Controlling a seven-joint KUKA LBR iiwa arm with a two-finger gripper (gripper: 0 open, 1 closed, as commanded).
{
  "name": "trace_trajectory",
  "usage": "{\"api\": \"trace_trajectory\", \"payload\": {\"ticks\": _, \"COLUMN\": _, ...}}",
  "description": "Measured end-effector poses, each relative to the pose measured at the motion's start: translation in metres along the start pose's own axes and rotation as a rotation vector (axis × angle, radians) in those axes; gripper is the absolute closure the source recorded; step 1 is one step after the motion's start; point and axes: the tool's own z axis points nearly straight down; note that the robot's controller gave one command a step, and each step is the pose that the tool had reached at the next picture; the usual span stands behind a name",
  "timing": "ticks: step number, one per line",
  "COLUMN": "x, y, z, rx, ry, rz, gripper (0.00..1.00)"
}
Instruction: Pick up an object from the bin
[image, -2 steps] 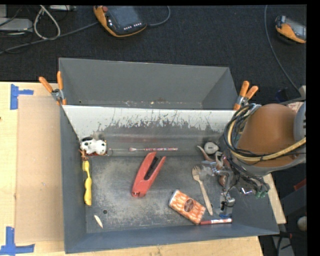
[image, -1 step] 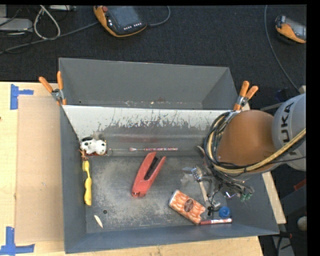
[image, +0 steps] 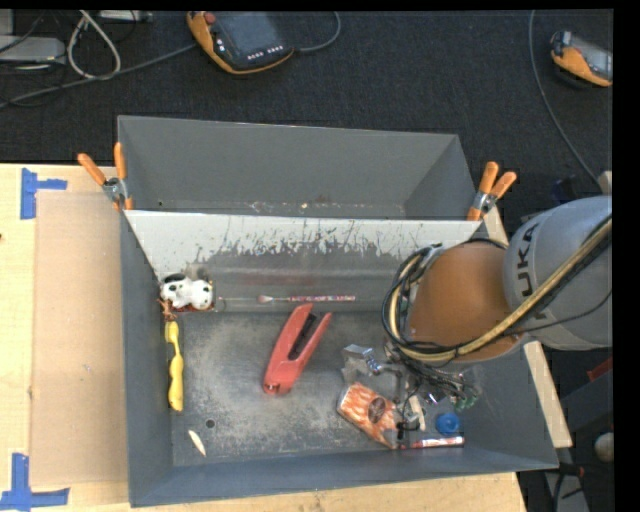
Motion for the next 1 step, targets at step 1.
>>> {"api": "trace_trajectory", "payload": {"ticks": 1, "x": -0.0009, "y": 0.0718, "z": -0.0060, "rx": 0.000, "ry": -0.017, "rz": -0.113, "gripper": 1.00}}
